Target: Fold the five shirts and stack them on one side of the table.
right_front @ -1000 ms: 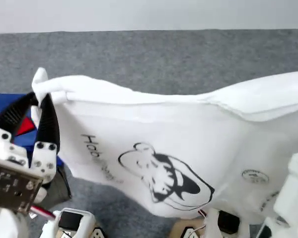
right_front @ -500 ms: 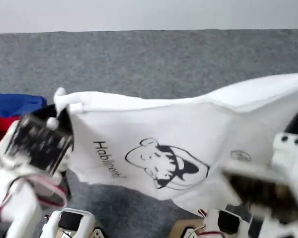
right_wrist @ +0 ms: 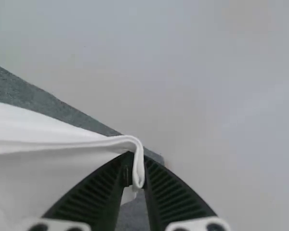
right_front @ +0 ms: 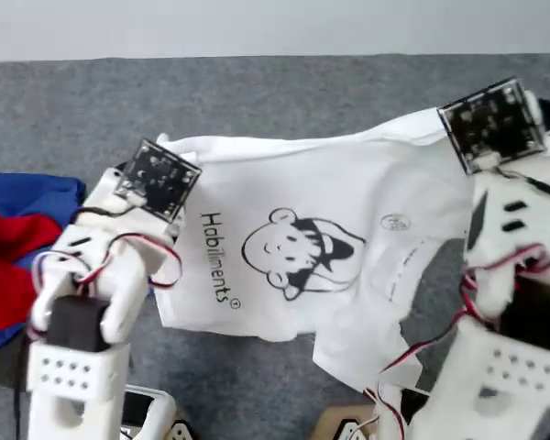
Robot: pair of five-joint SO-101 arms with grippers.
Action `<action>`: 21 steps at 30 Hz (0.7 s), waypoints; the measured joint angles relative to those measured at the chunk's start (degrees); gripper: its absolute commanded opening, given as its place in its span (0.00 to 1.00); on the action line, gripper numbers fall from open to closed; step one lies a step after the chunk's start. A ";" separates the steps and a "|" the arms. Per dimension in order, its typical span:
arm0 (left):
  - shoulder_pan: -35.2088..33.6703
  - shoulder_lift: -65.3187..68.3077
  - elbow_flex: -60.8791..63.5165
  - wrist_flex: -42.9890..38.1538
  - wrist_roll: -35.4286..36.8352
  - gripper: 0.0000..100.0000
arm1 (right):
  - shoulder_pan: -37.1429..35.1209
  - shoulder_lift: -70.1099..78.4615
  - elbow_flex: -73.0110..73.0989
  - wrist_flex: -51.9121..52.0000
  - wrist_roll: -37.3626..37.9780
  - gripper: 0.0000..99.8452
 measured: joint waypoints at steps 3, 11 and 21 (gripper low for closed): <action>0.00 0.70 6.77 -8.79 0.00 0.01 | -0.70 0.00 9.32 -8.18 0.00 0.01; 0.00 15.47 5.27 -19.60 0.00 0.01 | -1.93 3.96 18.29 -23.03 0.09 0.01; 0.00 46.15 -17.93 -22.51 0.00 0.01 | -2.11 24.00 10.99 -34.73 1.14 0.01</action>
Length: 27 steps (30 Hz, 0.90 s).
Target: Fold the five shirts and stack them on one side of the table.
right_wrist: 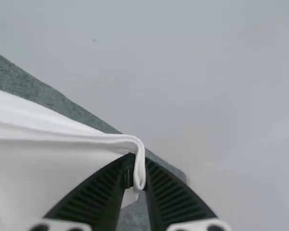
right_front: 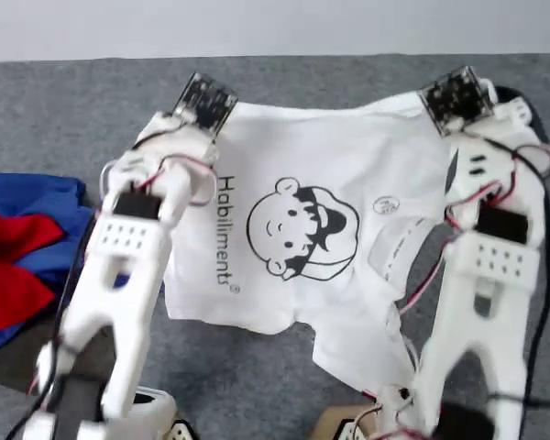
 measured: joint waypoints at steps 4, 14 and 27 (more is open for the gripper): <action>0.09 11.16 -9.14 -0.09 0.09 0.01 | -0.35 11.16 -10.73 -0.70 0.00 0.01; -0.62 29.45 -26.29 1.58 -0.09 0.01 | -3.96 39.12 -39.21 -0.70 5.63 0.01; -2.73 51.96 -55.47 12.57 -0.18 0.01 | -6.07 52.84 -52.04 -0.70 6.86 0.01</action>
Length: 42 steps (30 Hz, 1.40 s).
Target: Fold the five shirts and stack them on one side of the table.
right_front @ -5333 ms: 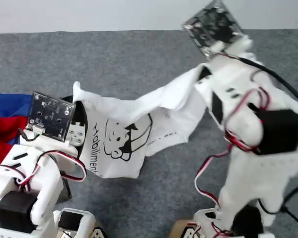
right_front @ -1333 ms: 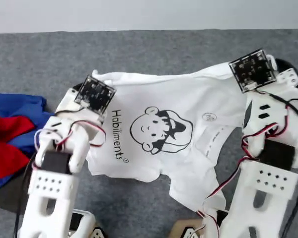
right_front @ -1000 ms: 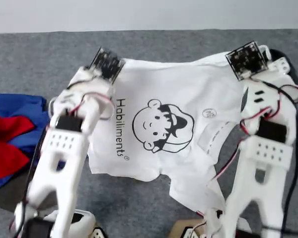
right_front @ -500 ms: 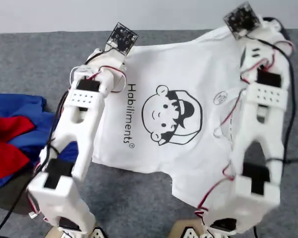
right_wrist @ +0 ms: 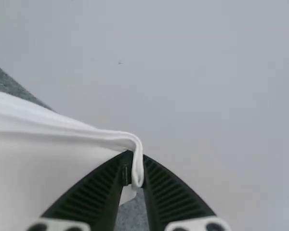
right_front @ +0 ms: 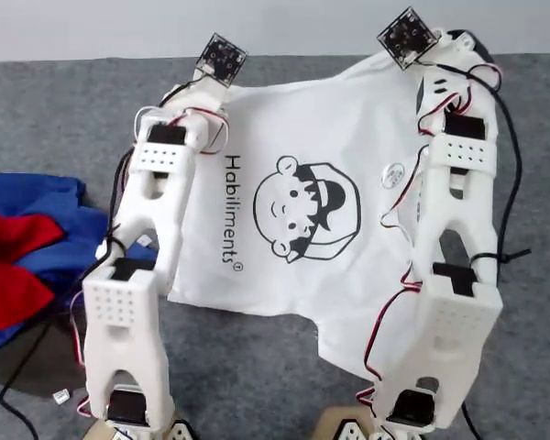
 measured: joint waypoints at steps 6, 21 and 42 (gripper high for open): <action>-0.09 8.88 -17.23 6.42 0.00 0.01 | 0.62 0.62 -0.53 0.00 0.88 0.01; -0.09 17.85 -39.03 29.27 0.00 0.01 | 0.70 0.53 -0.53 9.32 2.37 0.01; -3.96 15.21 -35.87 56.97 -12.31 0.01 | 0.70 -16.88 -0.53 67.34 2.37 0.01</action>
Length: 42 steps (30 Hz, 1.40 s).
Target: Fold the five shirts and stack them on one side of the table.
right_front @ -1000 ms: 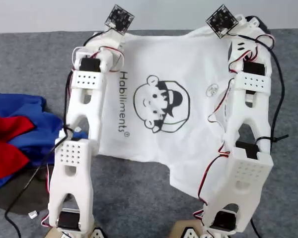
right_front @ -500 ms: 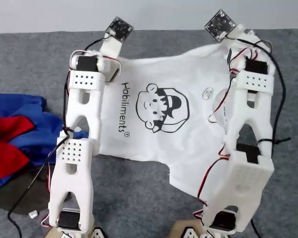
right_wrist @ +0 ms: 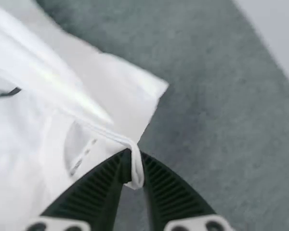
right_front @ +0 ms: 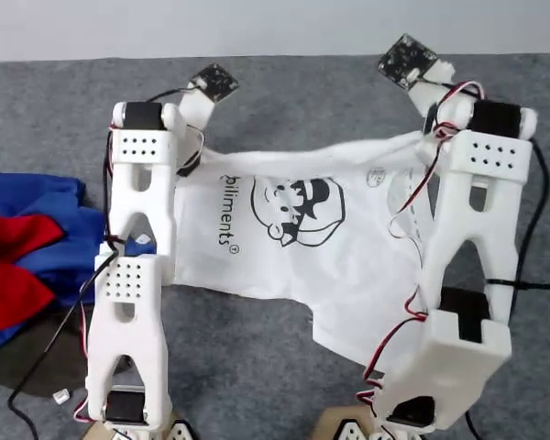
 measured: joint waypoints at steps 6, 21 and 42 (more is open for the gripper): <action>0.00 -10.02 17.41 0.00 -2.81 0.01 | 0.00 -2.99 -0.09 10.20 0.00 0.01; 2.99 -26.81 47.65 0.00 -10.90 0.01 | 0.00 -18.20 11.52 17.05 0.97 0.01; 2.99 -26.81 48.53 0.00 -11.08 0.01 | 0.00 -50.73 62.24 15.74 0.26 0.01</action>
